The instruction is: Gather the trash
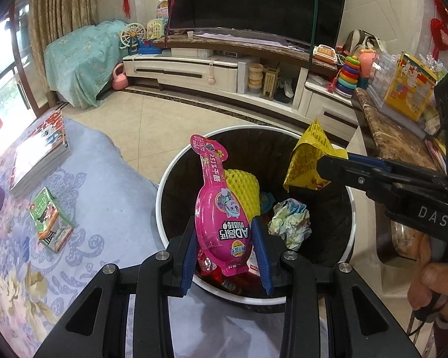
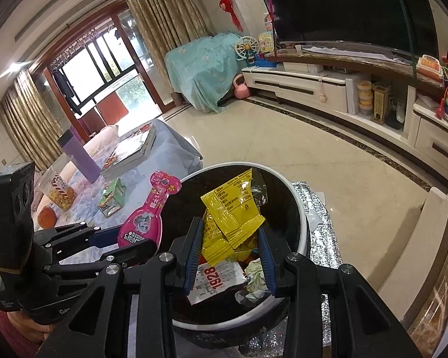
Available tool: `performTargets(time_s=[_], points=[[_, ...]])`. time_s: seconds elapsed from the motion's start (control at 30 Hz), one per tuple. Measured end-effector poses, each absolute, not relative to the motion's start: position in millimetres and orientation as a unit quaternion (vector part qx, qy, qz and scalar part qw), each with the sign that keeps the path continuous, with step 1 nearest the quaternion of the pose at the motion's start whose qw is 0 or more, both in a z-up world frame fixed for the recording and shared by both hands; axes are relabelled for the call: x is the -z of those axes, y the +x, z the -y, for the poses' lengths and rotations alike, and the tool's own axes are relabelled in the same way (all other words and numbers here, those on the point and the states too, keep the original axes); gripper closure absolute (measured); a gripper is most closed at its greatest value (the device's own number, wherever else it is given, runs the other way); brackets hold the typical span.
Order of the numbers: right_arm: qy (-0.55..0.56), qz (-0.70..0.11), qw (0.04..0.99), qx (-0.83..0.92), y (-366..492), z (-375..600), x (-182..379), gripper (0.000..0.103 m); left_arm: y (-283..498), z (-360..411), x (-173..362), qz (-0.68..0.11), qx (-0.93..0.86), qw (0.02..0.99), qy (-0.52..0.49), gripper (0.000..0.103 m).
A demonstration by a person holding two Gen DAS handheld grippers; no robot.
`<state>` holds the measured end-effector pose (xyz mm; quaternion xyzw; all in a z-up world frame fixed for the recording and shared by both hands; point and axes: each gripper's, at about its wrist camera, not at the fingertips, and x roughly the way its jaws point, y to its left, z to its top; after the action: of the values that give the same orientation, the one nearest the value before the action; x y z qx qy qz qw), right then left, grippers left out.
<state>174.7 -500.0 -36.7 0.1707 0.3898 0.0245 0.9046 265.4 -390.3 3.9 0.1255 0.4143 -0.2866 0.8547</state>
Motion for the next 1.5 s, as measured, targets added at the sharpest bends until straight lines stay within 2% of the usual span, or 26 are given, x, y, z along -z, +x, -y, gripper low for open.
performTargets(time_s=[0.3,0.57,0.6,0.63,0.77,0.8,0.87,1.03,1.17,1.23,1.5], points=[[0.165,-0.404,0.9,-0.025,181,502,41,0.066,272,396,-2,-0.423,0.286,0.851,0.123,0.07],[0.171,-0.406,0.897,-0.025,183,505,40,0.059,271,396,-6,-0.421,0.286,0.851,0.128,0.067],[0.172,-0.405,0.898,-0.024,183,506,39,0.055,270,396,-7,-0.42,0.285,0.852,0.129,0.063],[0.173,-0.402,0.899,-0.022,182,507,37,0.049,269,395,-8,-0.418,0.284,0.853,0.129,0.054],[0.187,-0.39,0.901,-0.022,174,508,31,0.042,259,384,-15,-0.404,0.277,0.863,0.124,0.05],[0.192,-0.386,0.902,-0.022,172,508,29,0.033,256,381,-17,-0.404,0.276,0.864,0.12,0.049],[0.195,-0.38,0.904,-0.021,167,507,26,0.028,247,372,-19,-0.397,0.271,0.87,0.113,0.049],[0.206,-0.364,0.908,-0.02,146,495,16,0.015,210,330,-22,-0.382,0.248,0.887,0.07,0.036],[0.213,-0.351,0.911,-0.021,126,481,12,0.009,174,296,-21,-0.366,0.226,0.902,0.044,0.032],[0.216,-0.345,0.913,-0.02,112,469,12,0.001,150,276,-20,-0.354,0.213,0.91,0.025,0.023],[0.218,-0.322,0.921,0.003,62,426,15,0.001,60,220,-21,-0.3,0.165,0.94,0.001,0.017]])
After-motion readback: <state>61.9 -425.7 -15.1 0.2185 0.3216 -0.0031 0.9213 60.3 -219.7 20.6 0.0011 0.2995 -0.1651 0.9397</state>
